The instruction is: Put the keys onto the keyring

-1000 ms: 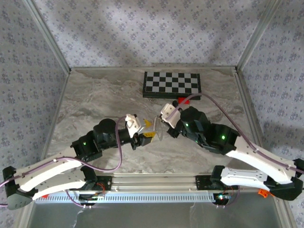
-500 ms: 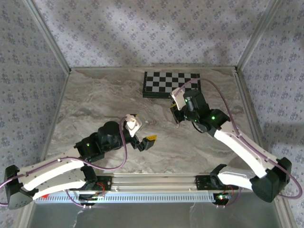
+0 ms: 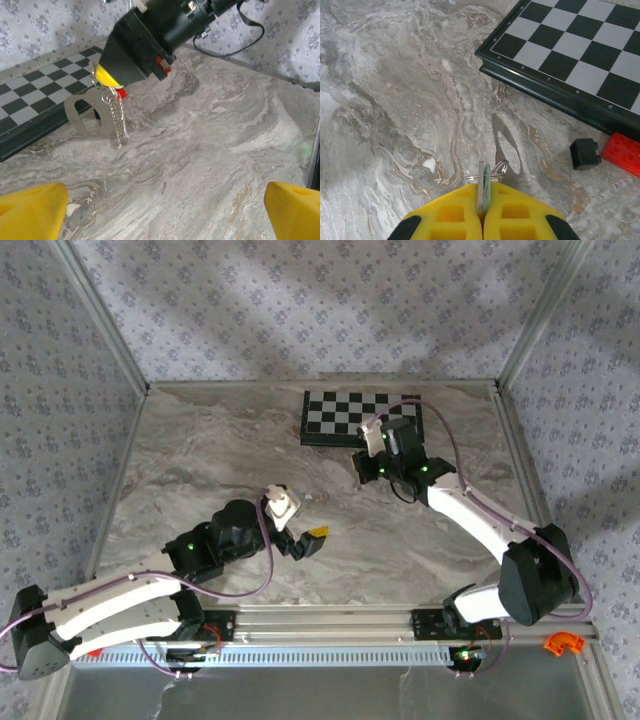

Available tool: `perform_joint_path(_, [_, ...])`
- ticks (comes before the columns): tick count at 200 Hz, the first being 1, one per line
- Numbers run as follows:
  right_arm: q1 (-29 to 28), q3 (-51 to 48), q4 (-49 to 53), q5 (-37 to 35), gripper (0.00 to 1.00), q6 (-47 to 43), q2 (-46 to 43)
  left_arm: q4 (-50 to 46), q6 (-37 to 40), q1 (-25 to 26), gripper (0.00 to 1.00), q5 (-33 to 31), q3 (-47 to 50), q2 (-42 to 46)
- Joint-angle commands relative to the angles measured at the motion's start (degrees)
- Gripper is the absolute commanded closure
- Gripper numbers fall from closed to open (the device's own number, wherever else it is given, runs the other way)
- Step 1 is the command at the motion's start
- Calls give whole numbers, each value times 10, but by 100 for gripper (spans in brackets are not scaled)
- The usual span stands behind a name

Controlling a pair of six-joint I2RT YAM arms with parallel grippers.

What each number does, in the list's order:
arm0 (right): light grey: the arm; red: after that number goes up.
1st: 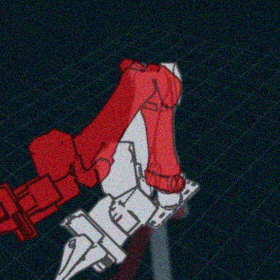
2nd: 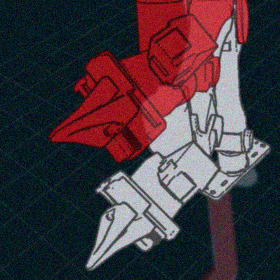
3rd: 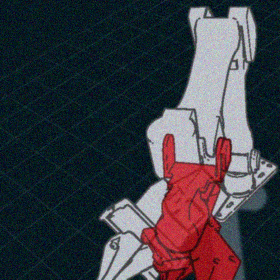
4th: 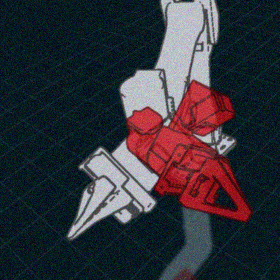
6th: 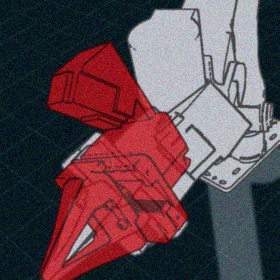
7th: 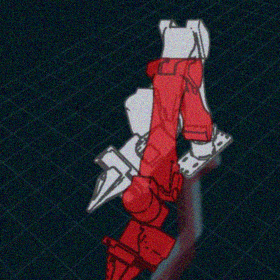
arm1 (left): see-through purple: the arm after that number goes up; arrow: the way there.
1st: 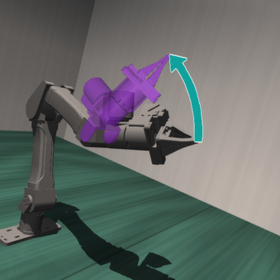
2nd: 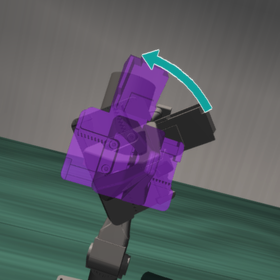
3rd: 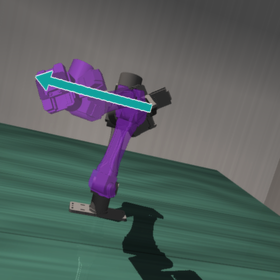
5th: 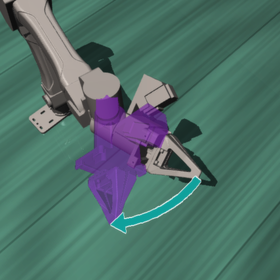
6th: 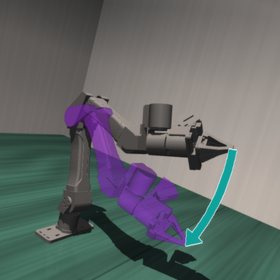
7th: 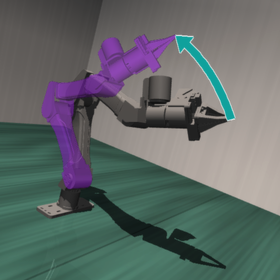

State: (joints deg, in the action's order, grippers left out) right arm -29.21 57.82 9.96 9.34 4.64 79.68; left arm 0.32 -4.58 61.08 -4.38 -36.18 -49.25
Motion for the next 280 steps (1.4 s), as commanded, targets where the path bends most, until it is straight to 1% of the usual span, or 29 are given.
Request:
perform_joint_path(1, [1,-6,-47,16,100,21,0,27,1,-7,0,-8,-2,-8])
perform_joint_path(73, [0,-62,-69,44,100,55,-11,36,4,-18,0,2,3,-20])
perform_joint_path(171, [-30,-122,-75,33,100,90,-40,51,1,-26,0,12,11,-19])
perform_joint_path(218, [-34,-151,-82,33,100,105,-54,60,1,-31,0,22,13,-23])
perform_joint_path(280, [-40,-181,-63,25,100,119,-87,59,1,-34,0,23,11,-23])
